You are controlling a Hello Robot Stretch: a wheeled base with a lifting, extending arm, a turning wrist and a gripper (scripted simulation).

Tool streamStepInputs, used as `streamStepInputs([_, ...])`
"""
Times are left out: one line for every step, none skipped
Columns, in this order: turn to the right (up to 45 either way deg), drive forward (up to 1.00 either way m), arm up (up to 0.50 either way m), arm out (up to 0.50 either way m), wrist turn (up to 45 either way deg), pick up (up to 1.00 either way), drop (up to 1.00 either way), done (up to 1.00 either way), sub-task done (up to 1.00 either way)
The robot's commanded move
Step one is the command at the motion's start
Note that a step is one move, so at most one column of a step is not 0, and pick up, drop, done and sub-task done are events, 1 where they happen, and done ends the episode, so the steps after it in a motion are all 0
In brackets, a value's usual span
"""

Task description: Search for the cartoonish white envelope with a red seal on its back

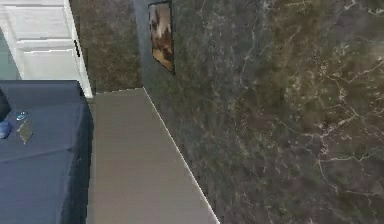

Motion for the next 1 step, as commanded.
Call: streamStepInputs([-18.0,0.0,0.0,0.0,0.0,0.0,0.0,0.0,0.0])
